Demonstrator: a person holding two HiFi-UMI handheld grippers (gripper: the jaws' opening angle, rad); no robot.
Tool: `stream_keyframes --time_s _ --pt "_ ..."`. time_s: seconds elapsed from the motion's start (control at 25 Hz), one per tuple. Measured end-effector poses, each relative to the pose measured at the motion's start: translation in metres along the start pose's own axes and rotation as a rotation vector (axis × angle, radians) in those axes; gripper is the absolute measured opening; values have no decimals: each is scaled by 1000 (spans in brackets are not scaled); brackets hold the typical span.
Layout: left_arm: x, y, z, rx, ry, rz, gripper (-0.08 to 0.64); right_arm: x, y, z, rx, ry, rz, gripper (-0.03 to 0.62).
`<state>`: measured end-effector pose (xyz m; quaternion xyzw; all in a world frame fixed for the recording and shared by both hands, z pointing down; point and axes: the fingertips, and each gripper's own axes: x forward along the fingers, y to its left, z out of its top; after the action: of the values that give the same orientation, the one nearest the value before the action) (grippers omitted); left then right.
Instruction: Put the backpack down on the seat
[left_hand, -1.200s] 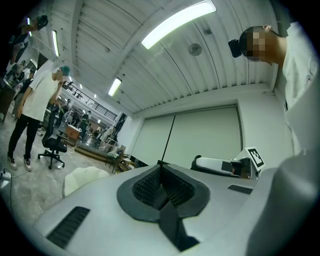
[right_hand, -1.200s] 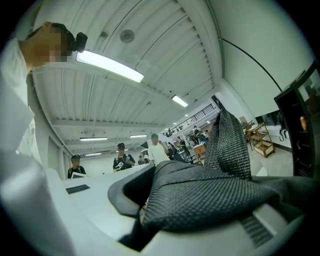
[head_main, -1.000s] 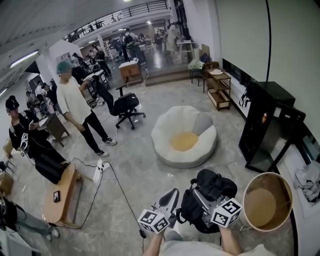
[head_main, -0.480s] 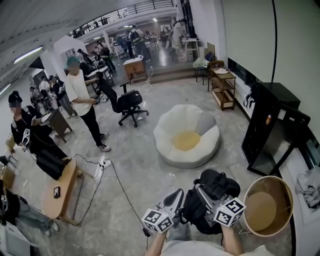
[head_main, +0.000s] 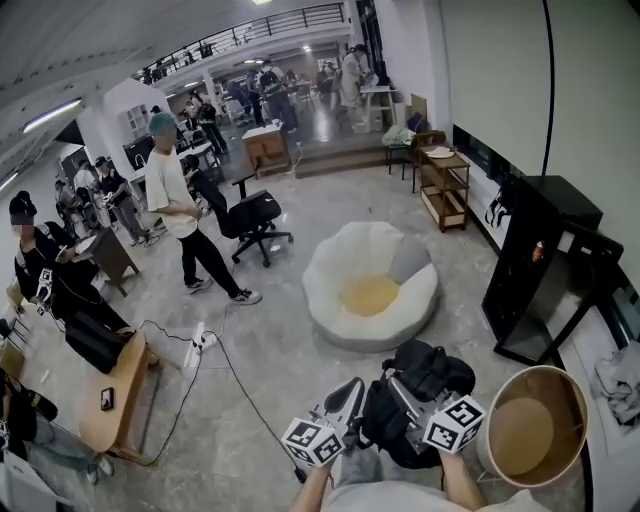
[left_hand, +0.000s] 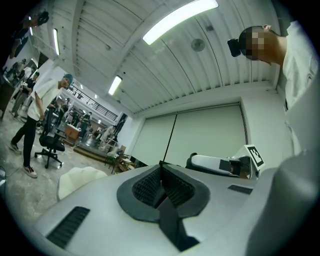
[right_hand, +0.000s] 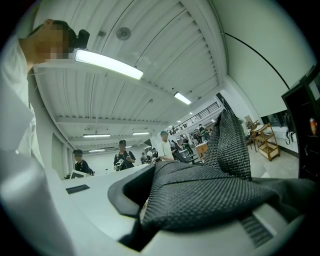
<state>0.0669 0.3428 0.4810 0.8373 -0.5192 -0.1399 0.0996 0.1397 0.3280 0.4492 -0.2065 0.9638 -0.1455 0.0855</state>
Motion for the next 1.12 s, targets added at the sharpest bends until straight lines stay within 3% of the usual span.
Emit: stream_keyframes --time_s 0.6,1.12 --pt "85 116 35 -21 -11 1 38 121 -82 24 -10 31 -14 57" --pt "176 235 80 13 -5 -37 38 247 -165 53 -18 -14 -46 57"
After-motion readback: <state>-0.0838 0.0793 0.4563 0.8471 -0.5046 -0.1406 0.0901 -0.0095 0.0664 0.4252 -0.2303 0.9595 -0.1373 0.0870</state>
